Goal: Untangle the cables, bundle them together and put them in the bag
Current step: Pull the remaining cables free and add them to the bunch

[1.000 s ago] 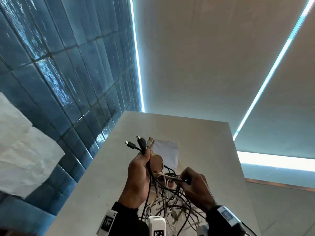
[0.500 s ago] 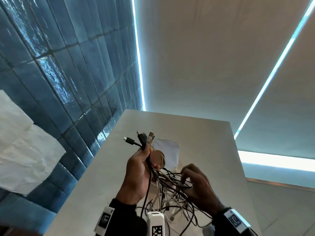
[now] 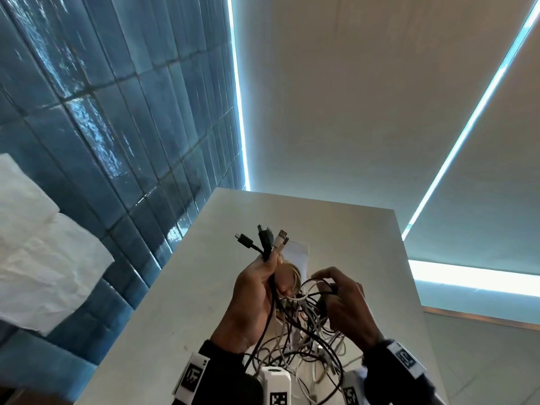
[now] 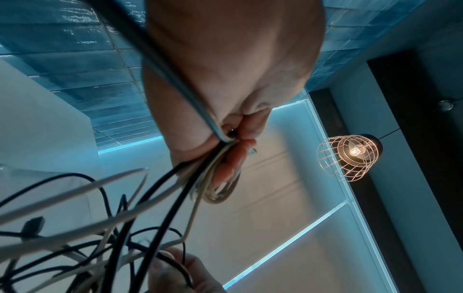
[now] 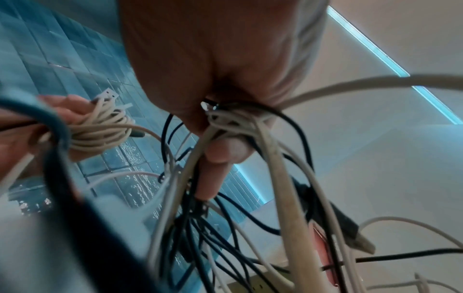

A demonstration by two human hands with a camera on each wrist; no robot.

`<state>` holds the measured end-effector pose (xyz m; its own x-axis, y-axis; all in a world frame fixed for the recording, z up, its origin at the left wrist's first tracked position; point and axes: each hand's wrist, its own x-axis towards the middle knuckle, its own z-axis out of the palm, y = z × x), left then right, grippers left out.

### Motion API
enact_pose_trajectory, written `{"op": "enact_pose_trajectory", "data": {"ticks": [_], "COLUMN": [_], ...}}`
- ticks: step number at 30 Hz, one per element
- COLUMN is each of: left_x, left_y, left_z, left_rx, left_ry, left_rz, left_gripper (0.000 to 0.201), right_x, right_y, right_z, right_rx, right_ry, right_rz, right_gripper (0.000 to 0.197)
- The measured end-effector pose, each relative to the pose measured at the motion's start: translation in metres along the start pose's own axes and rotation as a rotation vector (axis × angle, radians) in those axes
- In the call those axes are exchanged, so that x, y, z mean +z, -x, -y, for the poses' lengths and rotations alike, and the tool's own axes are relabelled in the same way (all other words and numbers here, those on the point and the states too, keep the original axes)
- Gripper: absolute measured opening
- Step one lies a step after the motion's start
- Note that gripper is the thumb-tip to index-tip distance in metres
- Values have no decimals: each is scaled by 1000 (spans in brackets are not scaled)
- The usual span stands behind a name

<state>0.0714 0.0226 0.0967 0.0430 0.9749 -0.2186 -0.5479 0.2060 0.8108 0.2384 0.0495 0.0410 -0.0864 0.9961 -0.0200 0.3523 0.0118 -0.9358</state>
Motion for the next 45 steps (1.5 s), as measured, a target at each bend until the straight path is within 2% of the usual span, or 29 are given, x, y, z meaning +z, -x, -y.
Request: {"op": "enact_pose_trajectory", "data": {"ticks": [5, 8, 11, 13, 16, 18, 19, 21, 23, 25, 28, 33, 36, 40, 42, 45], "left_x": [-7, -10, -9, -9, -9, -7, -5, -2, 0, 1, 0, 0, -5, -7, -10, -11], "left_y": [-4, -6, -8, -9, -10, -9, -8, -7, -8, -9, -7, 2, 1, 3, 3, 4], "left_z": [0, -2, -3, -3, -2, -2, -3, -4, -4, -5, -9, -7, -5, -8, -14, -21], "left_rx": [12, 37, 51, 55, 58, 51, 51, 59, 64, 62, 93, 132, 129, 147, 183, 209], "left_ry": [1, 67, 122, 133, 116, 93, 83, 59, 67, 94, 108, -66, -68, -66, -60, -17], "left_rz": [-43, -53, -34, -25, -21, -16, -8, -8, -2, -2, -2, -45, -73, -100, -102, -80], "left_gripper": [25, 27, 28, 28, 27, 27, 27, 29, 31, 24, 19, 27, 41, 37, 22, 22], "right_x": [-5, -5, -6, -11, -25, -35, -37, -33, -19, -2, 17, 33, 42, 49, 50, 50], "right_y": [-2, -3, -3, -1, 0, 0, 0, -1, -2, 1, 3, -3, -5, -6, -4, -1], "right_z": [-1, -7, -14, -11, 4, 17, 23, 32, 32, 26, 13, -12, -30, -57, -72, -90], "right_rx": [90, 102, -41, -148, -196, -224, -251, -300, -232, -137, -120, -166, -178, -142, -124, -106], "right_ry": [-57, 32, 244, 376, 578, 667, 657, 482, 110, -203, -398, -364, -301, -220, -196, -184], "right_rz": [13, 88, 132, 222, 453, 542, 527, 446, 483, 533, 479, 413, 403, 402, 391, 403], "right_gripper": [14, 16, 14, 7, 42, 58, 58, 43, 24, 16, 11, 19, 25, 46, 47, 50]}}
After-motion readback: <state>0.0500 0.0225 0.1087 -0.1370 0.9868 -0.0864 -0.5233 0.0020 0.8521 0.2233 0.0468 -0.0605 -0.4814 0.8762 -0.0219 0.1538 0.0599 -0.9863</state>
